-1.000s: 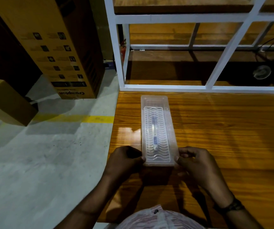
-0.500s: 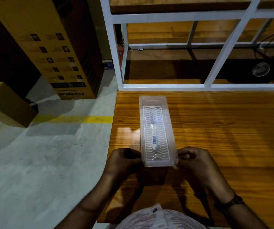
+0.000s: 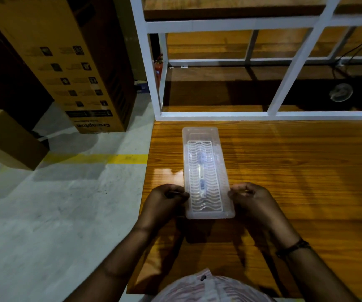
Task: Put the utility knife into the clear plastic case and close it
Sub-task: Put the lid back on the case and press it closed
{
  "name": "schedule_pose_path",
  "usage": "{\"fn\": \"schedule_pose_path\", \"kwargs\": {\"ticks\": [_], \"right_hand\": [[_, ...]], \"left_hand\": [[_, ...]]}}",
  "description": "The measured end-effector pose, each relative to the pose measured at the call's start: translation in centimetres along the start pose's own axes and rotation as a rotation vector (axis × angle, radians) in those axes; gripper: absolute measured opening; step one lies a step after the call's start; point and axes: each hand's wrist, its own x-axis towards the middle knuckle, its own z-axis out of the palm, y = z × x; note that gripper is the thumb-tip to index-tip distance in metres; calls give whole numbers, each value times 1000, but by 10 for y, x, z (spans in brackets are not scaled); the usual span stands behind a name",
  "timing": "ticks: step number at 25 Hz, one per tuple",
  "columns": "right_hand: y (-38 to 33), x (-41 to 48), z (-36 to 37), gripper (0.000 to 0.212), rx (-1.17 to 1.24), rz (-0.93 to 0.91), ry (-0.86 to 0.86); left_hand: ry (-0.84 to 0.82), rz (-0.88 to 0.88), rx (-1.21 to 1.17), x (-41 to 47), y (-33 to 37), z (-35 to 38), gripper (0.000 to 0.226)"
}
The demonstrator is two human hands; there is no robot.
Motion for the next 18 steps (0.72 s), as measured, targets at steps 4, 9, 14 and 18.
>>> {"fn": "schedule_pose_path", "kwargs": {"ticks": [4,9,14,18], "right_hand": [[-9,10,6,21,-124,-83,42],[-14,15,3,28,-207,-109,28],[-13,26,3,65,-537,-291,-17],[-24,36,4,79,-919,-396,-134]], "left_hand": [[46,42,-39,16,10,3,10],[20,33,-13,23,10,2,43],[-82,115,197,29,22,-1,84],[-129,127,762,39,42,-8,91]]}}
